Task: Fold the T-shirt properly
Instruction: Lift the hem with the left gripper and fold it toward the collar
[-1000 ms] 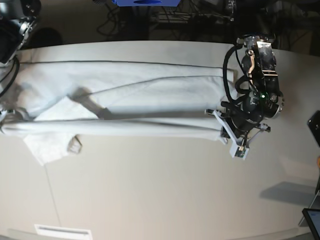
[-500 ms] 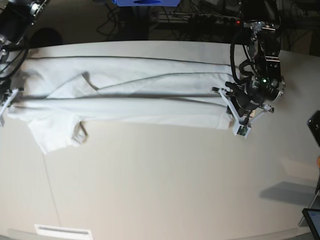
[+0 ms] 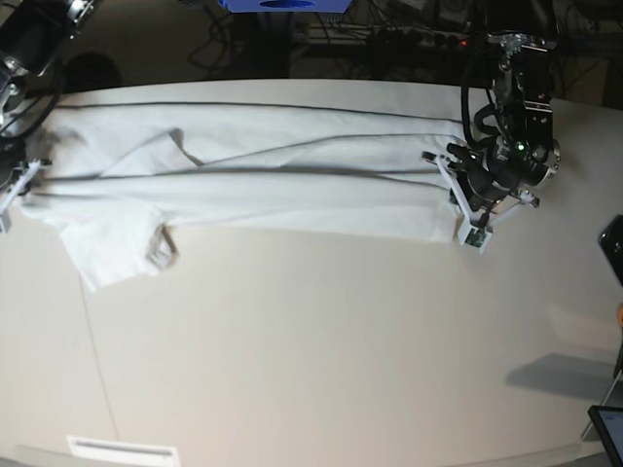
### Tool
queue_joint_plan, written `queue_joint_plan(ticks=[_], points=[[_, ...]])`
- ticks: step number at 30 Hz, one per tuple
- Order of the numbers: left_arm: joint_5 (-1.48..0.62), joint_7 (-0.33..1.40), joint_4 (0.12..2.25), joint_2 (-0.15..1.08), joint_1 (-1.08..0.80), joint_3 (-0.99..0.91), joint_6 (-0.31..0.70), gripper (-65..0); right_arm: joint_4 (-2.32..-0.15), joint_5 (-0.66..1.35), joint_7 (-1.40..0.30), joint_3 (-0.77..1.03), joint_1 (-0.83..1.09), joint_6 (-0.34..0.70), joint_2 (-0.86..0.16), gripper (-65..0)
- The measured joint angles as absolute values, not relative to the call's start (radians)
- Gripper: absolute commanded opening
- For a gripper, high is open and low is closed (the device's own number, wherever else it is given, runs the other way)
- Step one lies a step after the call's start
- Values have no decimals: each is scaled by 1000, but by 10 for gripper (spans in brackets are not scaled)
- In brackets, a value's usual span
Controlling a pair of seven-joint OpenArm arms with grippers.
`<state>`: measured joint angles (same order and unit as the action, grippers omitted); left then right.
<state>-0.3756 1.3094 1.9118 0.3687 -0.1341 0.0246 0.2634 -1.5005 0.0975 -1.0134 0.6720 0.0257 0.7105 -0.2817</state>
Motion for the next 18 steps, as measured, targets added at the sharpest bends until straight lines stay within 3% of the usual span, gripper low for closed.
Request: queue_joint_plan(ticks=[10, 13, 15, 18], points=[[-382, 1297, 1847, 369, -136, 25, 264, -650, -1456, 106, -958, 674, 39, 708, -283, -647], [-387, 1297, 1847, 377, -136, 25, 264, -613, -1455, 107, -958, 675, 39, 708, -284, -643], [-384, 1299, 1850, 386, -136, 24, 264, -559, -1454, 112, -959, 678, 39, 708, -284, -588], [-335, 1320, 1885, 399, -137, 7, 262, -423, -1457, 105, -958, 681, 45, 695, -287, -451]])
